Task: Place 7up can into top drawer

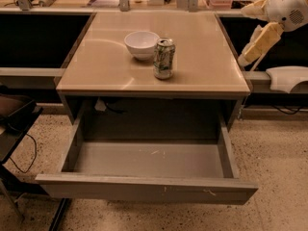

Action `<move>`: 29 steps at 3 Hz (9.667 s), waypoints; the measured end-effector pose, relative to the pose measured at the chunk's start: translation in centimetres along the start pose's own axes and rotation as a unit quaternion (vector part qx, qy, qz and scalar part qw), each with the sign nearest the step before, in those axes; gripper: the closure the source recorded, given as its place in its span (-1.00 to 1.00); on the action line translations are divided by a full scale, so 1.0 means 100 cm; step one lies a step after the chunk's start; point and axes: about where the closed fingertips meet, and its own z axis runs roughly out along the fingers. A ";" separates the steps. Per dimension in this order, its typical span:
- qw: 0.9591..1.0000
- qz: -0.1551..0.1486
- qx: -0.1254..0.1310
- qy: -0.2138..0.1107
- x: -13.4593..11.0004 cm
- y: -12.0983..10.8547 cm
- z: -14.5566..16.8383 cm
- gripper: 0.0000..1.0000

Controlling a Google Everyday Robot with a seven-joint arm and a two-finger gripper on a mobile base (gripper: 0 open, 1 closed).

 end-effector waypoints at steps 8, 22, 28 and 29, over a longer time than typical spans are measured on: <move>0.966 -0.016 -0.162 -0.199 -0.100 0.019 0.181 -1.00; 0.986 0.062 0.064 -0.139 -0.077 0.194 0.111 1.00; 0.976 0.211 0.044 -0.019 0.102 0.212 0.311 1.00; 0.976 0.211 0.043 -0.013 0.105 0.211 0.321 1.00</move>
Offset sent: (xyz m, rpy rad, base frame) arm 0.0059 0.1351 0.0223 0.5791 0.0085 0.3781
